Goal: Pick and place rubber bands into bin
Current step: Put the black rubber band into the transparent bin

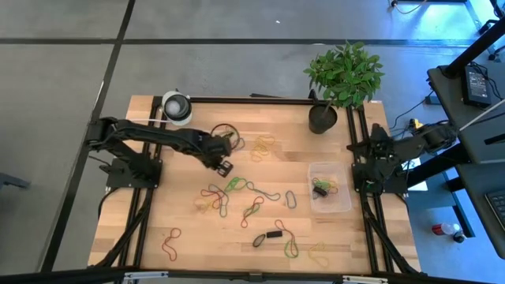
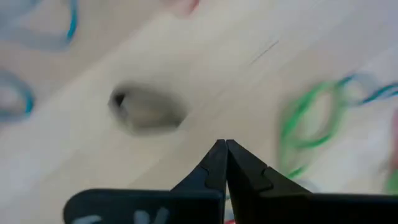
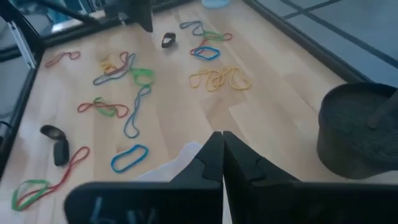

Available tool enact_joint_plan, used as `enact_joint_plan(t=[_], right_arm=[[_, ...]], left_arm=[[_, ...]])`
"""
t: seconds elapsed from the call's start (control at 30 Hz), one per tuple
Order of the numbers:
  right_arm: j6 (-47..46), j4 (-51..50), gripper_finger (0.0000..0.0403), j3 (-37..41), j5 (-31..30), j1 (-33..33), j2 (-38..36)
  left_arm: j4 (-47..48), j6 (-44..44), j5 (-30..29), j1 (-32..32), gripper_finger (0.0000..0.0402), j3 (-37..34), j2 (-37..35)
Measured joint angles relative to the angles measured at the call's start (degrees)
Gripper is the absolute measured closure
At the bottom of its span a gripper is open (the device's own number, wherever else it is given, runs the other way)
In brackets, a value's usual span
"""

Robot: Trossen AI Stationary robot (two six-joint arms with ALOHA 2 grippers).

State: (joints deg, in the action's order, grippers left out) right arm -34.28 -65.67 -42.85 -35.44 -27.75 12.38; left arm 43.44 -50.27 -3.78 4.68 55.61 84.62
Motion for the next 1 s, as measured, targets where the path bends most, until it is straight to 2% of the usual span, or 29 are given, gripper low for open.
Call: enact_joint_plan(t=[0.23,0.3,0.4,0.57,0.63,0.83,1.0], right_arm=[[0.0,0.07,0.04,0.0,0.14,0.0,-7.95],[0.19,1.02,0.04,0.0,0.67,0.0,-8.9],[1.66,2.16,0.04,0.0,1.84,0.0,-8.73],[3.12,2.17,0.0401,0.06,3.17,0.0,-6.93],[3.22,2.19,0.0401,0.07,3.52,0.0,-6.34],[3.28,2.05,0.0398,0.07,3.63,0.0,-6.06],[3.17,2.03,0.0398,0.07,3.61,0.0,-6.06]], left_arm=[[2.94,3.09,-6.16,-4.15,0.04,14.4,9.46],[7.98,0.28,-9.0,-4.04,0.04,16.83,11.43],[15.46,-6.79,-8.96,-2.49,0.0395,18.4,12.74],[24.77,-16.45,-6.01,-0.05,0.0354,16.67,12.83],[25.4,-18.52,-3.96,1.27,0.0328,14.94,12.83],[17.03,-19.13,-1.34,5.23,0.0245,7.41,12.84],[9.64,-19.33,-2.3,8.82,0.0223,1.73,12.85]])
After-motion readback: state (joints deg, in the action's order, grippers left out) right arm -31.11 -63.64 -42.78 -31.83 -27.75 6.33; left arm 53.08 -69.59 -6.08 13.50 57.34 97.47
